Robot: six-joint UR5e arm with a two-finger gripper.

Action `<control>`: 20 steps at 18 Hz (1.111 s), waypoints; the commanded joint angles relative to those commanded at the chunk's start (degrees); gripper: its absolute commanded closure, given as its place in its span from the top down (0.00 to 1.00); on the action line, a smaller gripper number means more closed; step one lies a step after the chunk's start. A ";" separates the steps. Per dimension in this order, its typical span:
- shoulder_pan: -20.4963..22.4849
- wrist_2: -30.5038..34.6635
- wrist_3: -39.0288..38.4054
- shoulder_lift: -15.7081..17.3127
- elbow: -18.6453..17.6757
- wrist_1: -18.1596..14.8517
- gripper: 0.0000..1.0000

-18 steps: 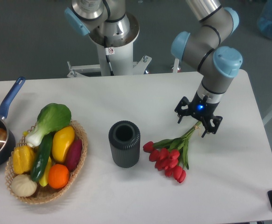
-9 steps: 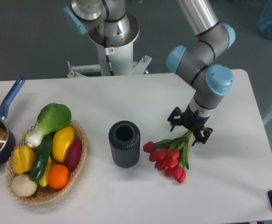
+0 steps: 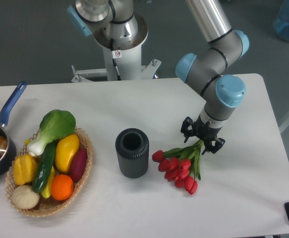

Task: Pick up the flowers from the table
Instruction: 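Close the gripper around the tulip stems, then lift the red tulip bunch up off the table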

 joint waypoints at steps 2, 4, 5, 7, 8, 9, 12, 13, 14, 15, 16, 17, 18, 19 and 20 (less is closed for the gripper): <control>-0.62 0.18 -0.36 -0.53 0.35 0.09 0.39; -0.53 0.09 -0.53 -0.35 0.88 0.00 0.34; -0.53 0.09 -0.53 -0.18 1.32 0.00 0.32; -0.53 0.09 -0.36 0.00 2.46 -0.09 0.22; -0.53 0.09 -0.18 0.09 2.98 0.00 0.17; -0.44 0.09 -0.36 0.26 5.08 -0.09 0.10; -0.44 0.18 0.08 0.44 8.69 -0.52 0.10; -0.44 0.26 -0.09 0.44 9.92 -0.70 0.10; -0.53 0.35 -0.09 0.35 11.33 -0.88 0.10; -0.44 0.27 -0.01 0.35 12.56 -1.40 0.10; -0.44 0.26 -0.01 0.35 13.09 -1.49 0.11; -0.44 0.26 -0.01 0.35 13.53 -1.67 0.11; -0.44 0.26 -0.01 0.35 13.71 -1.67 0.11; -0.44 0.26 -0.01 0.35 13.97 -1.67 0.11; -0.44 0.26 0.08 0.52 14.24 -1.76 0.11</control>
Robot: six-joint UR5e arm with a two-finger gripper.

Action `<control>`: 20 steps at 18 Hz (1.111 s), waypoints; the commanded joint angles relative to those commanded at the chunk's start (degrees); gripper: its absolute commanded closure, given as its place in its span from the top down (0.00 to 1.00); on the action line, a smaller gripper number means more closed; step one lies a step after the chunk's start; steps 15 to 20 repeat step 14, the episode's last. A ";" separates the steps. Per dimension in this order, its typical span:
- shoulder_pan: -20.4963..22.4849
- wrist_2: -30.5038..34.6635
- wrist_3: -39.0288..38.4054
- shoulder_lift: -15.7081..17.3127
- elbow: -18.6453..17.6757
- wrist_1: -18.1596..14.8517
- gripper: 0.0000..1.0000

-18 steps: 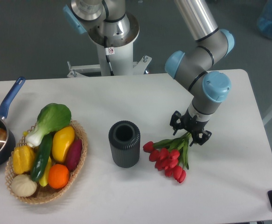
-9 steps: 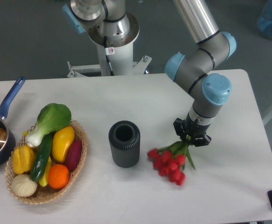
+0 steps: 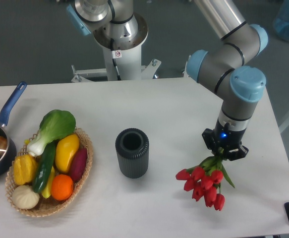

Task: Pick up the flowers from the table
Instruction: 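Lift the red tulip bunch up off the table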

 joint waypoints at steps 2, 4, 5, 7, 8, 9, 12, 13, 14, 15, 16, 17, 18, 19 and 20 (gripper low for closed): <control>0.00 -0.09 -0.09 0.70 0.96 -1.57 0.10; 0.00 0.00 -0.09 1.23 2.37 -4.38 0.10; -0.09 0.09 -0.09 1.49 2.55 -4.74 0.10; -0.26 2.27 0.00 2.28 2.90 -5.18 0.10; -0.79 3.50 0.00 2.37 3.51 -6.32 0.10; -1.57 4.39 0.00 2.72 4.21 -7.72 0.10; -2.02 5.27 -0.17 3.25 6.15 -10.54 0.10; -2.20 5.27 -0.17 3.69 6.42 -11.16 0.10; -2.46 5.27 -0.35 3.87 6.33 -11.16 0.09; -2.46 5.27 -0.35 3.87 6.33 -11.16 0.09; -2.46 5.27 -0.35 3.87 6.33 -11.16 0.09; -2.46 5.27 -0.35 3.87 6.33 -11.16 0.09; -2.46 5.27 -0.35 3.87 6.33 -11.16 0.09; -2.46 5.27 -0.35 3.87 6.33 -11.16 0.09; -2.46 5.27 -0.35 3.87 6.33 -11.16 0.09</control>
